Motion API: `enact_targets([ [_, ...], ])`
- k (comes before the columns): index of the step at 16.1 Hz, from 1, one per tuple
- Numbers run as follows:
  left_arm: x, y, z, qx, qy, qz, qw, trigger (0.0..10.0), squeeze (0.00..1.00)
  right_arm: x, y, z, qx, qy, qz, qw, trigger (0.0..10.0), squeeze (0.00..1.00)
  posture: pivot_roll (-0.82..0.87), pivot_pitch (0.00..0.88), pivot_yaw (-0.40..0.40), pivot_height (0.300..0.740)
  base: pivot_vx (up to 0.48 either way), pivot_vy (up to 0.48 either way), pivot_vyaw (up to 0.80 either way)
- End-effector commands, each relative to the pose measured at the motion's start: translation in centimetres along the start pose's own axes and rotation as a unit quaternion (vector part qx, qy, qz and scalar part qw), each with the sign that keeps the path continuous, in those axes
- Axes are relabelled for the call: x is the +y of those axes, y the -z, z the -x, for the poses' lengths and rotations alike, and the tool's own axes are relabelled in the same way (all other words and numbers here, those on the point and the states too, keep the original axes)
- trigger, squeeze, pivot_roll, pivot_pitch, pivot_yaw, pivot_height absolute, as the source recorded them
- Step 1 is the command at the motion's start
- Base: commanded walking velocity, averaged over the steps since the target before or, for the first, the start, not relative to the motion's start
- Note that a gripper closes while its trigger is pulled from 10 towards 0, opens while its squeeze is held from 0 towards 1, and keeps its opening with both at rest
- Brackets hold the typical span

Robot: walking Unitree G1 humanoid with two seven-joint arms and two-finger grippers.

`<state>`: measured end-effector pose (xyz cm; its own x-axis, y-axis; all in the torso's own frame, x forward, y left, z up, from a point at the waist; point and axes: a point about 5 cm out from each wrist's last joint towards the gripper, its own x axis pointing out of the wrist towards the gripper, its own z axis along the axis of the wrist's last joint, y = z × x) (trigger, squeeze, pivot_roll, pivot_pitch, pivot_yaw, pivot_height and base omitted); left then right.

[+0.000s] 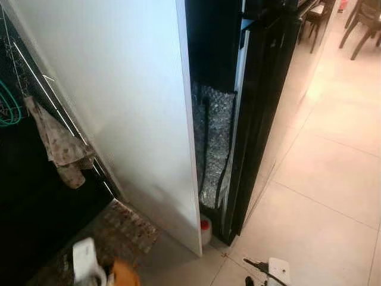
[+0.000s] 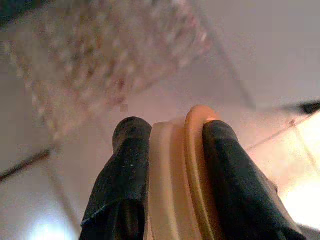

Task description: Restocking fridge

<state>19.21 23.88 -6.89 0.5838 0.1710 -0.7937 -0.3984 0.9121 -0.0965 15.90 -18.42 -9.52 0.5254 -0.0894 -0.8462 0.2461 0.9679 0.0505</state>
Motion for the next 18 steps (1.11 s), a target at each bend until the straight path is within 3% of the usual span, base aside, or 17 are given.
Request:
enact_targets([
  [1,0.3,0.6,0.1,0.002,-0.008,0.013,1.000,10.0,0.00,0.1,-0.1,0.0,0.000,0.000,-0.001,1.000,10.0,0.00,-0.10,0.000,0.102,0.740,0.000,0.000,0.00],
  [4,-0.1,1.2,0.1,0.000,0.002,0.042,0.999,10.0,0.00,-0.4,-0.3,0.0,0.001,0.005,0.004,1.000,10.0,0.00,-0.09,0.000,0.071,0.740,0.000,0.000,0.00],
  [9,0.3,1.0,0.1,-0.023,-0.015,0.070,0.997,10.0,0.00,-0.4,-0.4,-0.1,0.007,-0.005,0.019,1.000,10.0,0.00,-0.08,0.000,0.061,0.740,0.000,0.000,-0.72],
  [18,-0.5,1.1,0.1,-0.027,-0.015,0.075,0.997,10.0,0.00,-1.0,-0.6,0.0,0.003,-0.001,0.026,1.000,10.0,0.00,-0.08,0.000,0.050,0.740,0.000,0.000,-0.59],
])
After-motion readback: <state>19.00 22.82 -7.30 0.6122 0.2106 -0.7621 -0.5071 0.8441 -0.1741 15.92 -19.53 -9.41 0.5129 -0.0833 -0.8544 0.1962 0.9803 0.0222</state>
